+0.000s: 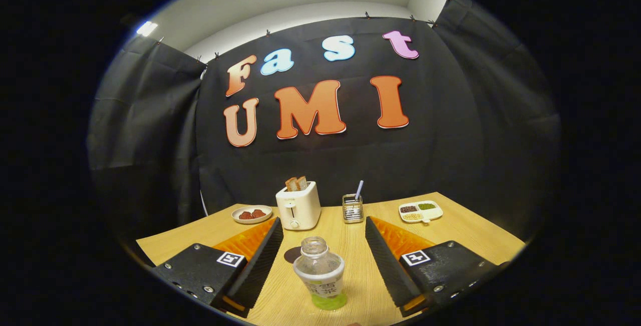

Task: Take the bottle from table, then pour the juice into the cup, finally place the bottle on the coaster

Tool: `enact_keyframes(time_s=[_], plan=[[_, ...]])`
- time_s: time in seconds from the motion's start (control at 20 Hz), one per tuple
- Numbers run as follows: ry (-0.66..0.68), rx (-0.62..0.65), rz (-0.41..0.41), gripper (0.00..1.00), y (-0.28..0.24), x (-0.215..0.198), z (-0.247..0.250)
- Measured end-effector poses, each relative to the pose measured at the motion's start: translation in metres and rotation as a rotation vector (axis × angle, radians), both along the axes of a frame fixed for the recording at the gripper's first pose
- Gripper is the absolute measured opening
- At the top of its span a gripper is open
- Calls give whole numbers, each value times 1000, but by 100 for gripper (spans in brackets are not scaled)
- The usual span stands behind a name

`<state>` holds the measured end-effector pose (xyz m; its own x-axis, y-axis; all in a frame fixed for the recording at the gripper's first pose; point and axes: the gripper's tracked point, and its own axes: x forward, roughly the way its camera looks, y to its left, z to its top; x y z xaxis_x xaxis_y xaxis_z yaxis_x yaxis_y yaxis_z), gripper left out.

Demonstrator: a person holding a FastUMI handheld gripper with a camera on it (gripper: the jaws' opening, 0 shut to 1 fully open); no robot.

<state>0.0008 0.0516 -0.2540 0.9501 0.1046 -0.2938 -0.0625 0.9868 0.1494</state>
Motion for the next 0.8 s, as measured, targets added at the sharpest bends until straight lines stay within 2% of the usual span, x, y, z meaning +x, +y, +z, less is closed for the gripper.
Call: enact_keyframes(time_s=[0.7,0.8], plan=[[220,-74,37,98,25,-23,-117],[254,-80,31,94,24,-28,-130]])
